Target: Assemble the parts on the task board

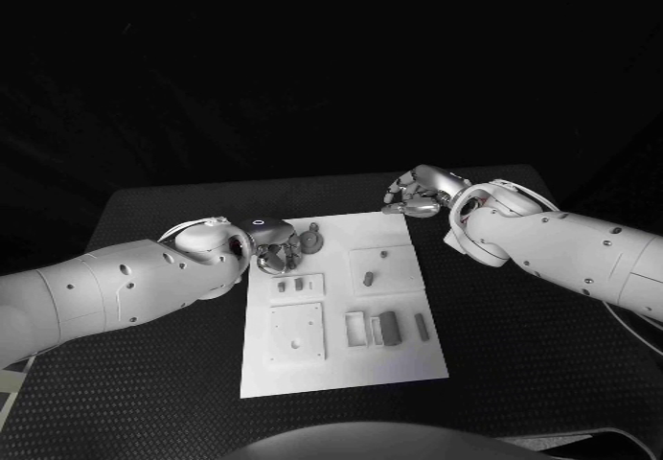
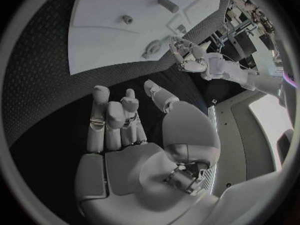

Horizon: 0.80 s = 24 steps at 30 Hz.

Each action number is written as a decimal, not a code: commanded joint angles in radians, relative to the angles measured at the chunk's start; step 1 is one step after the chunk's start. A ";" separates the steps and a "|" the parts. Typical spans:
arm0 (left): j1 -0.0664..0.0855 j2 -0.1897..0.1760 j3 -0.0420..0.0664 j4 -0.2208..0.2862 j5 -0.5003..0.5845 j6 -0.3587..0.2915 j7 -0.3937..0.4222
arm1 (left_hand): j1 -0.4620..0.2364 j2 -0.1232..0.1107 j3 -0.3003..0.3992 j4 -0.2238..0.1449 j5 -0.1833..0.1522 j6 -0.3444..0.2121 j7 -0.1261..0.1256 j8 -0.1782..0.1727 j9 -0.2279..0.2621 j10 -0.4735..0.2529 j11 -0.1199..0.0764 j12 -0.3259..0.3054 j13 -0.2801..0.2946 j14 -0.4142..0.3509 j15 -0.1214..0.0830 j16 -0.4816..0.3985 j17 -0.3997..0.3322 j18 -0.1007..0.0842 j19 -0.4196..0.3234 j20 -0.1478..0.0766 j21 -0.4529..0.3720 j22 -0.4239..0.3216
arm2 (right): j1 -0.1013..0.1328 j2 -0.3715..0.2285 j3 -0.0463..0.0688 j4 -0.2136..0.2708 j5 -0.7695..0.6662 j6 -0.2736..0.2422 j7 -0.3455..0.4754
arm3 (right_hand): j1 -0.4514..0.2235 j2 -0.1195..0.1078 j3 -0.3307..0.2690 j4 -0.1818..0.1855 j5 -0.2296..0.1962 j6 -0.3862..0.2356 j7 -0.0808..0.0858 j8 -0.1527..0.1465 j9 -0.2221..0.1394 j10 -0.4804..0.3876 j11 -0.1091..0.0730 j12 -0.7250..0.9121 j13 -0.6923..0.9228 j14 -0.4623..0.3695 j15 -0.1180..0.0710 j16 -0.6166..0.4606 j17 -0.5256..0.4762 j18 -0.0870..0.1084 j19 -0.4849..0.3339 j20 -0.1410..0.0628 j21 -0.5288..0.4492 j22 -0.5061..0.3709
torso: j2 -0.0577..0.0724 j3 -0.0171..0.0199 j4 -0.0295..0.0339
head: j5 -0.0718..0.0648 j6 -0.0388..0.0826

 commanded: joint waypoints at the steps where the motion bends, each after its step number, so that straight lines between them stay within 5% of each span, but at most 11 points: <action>1: -0.004 0.001 -0.003 0.001 0.015 0.016 0.002 | -0.001 -0.007 0.001 0.000 0.004 -0.007 -0.003 -0.003 -0.001 -0.002 0.001 -0.003 -0.001 -0.003 0.007 -0.003 0.001 0.061 -0.001 0.000 -0.004 0.018 | -0.001 0.001 0.000 0.000 0.000 0.012 0.005 | -0.006 0.005 0.003 -0.003 0.002 0.016 0.021 -0.004 0.001 -0.005 0.003 0.001 -0.001 0.009 0.000 -0.006 0.002 0.013 0.002 0.000 -0.006 0.019 | 0.000 0.0001 0.0001 | -0.002 0.000; 24: -0.004 0.000 -0.003 0.000 0.015 -0.019 -0.013 | -0.016 -0.040 -0.016 0.004 0.005 -0.065 0.019 -0.028 -0.011 -0.065 0.021 -0.014 -0.010 -0.017 0.026 -0.006 0.002 0.074 -0.008 0.019 -0.014 0.016 | -0.001 -0.001 0.000 -0.003 0.000 0.018 0.004 | -0.006 0.005 0.003 -0.003 0.002 0.016 0.021 -0.005 0.002 -0.005 0.003 0.001 -0.001 0.009 0.000 -0.006 0.002 0.013 0.002 0.000 -0.006 0.019 | 0.000 -0.0006 0.0004 | -0.003 0.001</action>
